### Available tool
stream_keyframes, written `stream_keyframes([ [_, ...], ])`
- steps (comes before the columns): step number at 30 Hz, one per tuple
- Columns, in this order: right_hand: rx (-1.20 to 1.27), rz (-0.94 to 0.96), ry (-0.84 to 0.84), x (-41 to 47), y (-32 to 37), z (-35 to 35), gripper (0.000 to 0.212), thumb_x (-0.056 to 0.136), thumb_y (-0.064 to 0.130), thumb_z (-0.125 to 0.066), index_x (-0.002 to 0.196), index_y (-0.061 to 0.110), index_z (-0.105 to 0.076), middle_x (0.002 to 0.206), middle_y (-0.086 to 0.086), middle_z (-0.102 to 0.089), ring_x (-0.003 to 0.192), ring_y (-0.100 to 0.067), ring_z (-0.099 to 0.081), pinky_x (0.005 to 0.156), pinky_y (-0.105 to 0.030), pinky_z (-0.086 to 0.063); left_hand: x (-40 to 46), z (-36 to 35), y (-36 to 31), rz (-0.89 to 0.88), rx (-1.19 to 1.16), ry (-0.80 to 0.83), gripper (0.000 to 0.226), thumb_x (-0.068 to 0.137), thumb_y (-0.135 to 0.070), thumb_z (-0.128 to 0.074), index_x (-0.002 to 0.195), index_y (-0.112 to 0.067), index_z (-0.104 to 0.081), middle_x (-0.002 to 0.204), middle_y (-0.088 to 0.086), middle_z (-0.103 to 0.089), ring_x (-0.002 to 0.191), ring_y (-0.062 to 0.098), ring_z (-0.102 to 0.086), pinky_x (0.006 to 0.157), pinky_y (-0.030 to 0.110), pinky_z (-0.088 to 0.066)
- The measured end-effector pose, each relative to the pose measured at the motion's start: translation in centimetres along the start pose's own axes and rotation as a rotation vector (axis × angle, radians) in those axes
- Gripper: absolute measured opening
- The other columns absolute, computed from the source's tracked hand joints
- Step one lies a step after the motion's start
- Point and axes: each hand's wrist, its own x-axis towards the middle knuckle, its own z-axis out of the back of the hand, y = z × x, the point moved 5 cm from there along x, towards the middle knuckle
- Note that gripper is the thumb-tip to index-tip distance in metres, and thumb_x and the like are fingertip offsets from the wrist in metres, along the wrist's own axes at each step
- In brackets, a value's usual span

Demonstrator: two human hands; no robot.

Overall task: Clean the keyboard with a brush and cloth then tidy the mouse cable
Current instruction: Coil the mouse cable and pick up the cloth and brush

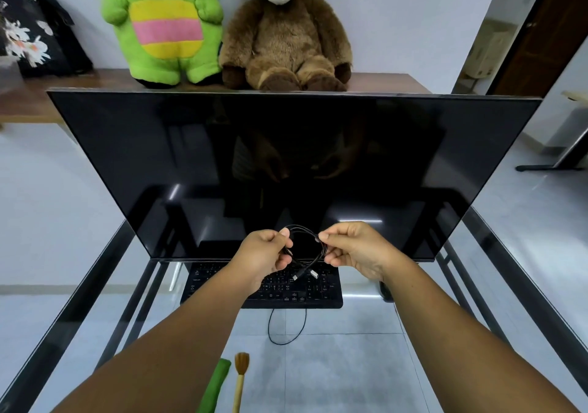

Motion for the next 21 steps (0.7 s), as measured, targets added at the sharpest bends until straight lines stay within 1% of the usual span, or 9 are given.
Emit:
stream_keyframes([
  [2,0.004,-0.006,-0.006,-0.1,0.0,-0.1,0.015,0.087,0.018,-0.071,0.089,0.003,-0.070,0.070,-0.012,-0.064,0.058,-0.014,-0.063,0.052,-0.020,-0.053,0.1,0.0,-0.1,0.002,-0.002,0.002,0.031,0.098,-0.032,-0.055,0.088,-0.005,-0.067,0.073,0.010,-0.061,0.056,0.010,-0.058,0.060,0.022,-0.052],
  [5,0.003,-0.031,-0.046,-0.1,-0.2,0.1,0.006,0.084,0.008,-0.073,0.085,0.003,-0.070,0.060,-0.009,-0.064,0.051,-0.012,-0.062,0.049,-0.019,-0.052,0.3,-0.2,-0.1,-0.002,-0.002,0.023,0.031,0.098,-0.032,-0.056,0.093,-0.004,-0.068,0.074,0.010,-0.061,0.058,0.010,-0.059,0.062,0.022,-0.052],
  [8,0.057,-0.045,-0.113,0.1,-0.6,0.5,0.011,0.084,0.003,-0.072,0.091,-0.004,-0.068,0.064,-0.013,-0.064,0.051,-0.013,-0.064,0.048,-0.019,-0.053,0.2,-0.7,0.0,-0.027,-0.067,0.086,0.024,0.099,-0.025,-0.055,0.102,-0.005,-0.069,0.074,0.006,-0.059,0.062,0.009,-0.060,0.066,0.021,-0.053],
  [10,0.102,-0.047,-0.154,0.2,-0.9,0.8,0.011,0.084,0.004,-0.071,0.091,-0.004,-0.068,0.067,-0.015,-0.063,0.052,-0.013,-0.065,0.049,-0.019,-0.053,0.1,-0.9,0.1,-0.047,-0.100,0.134,0.021,0.096,-0.022,-0.061,0.109,-0.007,-0.068,0.085,0.006,-0.062,0.070,0.009,-0.061,0.070,0.020,-0.052],
  [11,0.123,-0.045,-0.170,0.2,-1.0,0.9,0.010,0.085,0.004,-0.071,0.090,-0.003,-0.068,0.067,-0.015,-0.062,0.052,-0.013,-0.065,0.049,-0.019,-0.053,0.0,-1.0,0.2,-0.057,-0.105,0.159,0.023,0.093,-0.022,-0.065,0.111,-0.009,-0.068,0.089,0.006,-0.064,0.074,0.009,-0.061,0.072,0.021,-0.052],
  [13,0.167,-0.039,-0.203,0.3,-1.3,1.1,0.006,0.085,0.004,-0.070,0.087,-0.002,-0.068,0.065,-0.014,-0.060,0.051,-0.013,-0.064,0.049,-0.019,-0.053,-0.3,-1.2,0.3,-0.081,-0.089,0.216,0.030,0.086,-0.019,-0.072,0.115,-0.015,-0.066,0.091,0.004,-0.065,0.079,0.008,-0.061,0.075,0.022,-0.050],
  [16,0.217,-0.030,-0.227,0.4,-1.6,1.2,0.008,0.086,0.004,-0.070,0.090,-0.003,-0.068,0.065,-0.014,-0.061,0.052,-0.014,-0.065,0.050,-0.018,-0.054,-0.7,-1.6,0.8,-0.110,-0.140,0.295,0.046,0.079,-0.005,-0.077,0.120,-0.018,-0.062,0.095,0.003,-0.069,0.083,0.010,-0.066,0.077,0.024,-0.050],
  [18,0.235,-0.031,-0.234,0.5,-1.9,1.2,0.010,0.085,0.005,-0.070,0.091,-0.003,-0.069,0.066,-0.013,-0.062,0.055,-0.015,-0.066,0.051,-0.019,-0.054,-0.6,-1.9,1.1,-0.110,-0.198,0.302,0.054,0.075,0.002,-0.077,0.123,-0.016,-0.060,0.103,0.008,-0.070,0.089,0.017,-0.068,0.082,0.027,-0.051],
  [21,0.267,-0.024,-0.236,0.6,-2.1,1.0,0.007,0.085,0.005,-0.070,0.088,-0.001,-0.069,0.067,-0.013,-0.063,0.056,-0.015,-0.066,0.053,-0.020,-0.055,-0.5,-2.1,1.4,-0.110,-0.287,0.243,0.050,0.077,0.007,-0.074,0.122,-0.012,-0.061,0.101,0.009,-0.072,0.090,0.018,-0.069,0.082,0.027,-0.054],
])
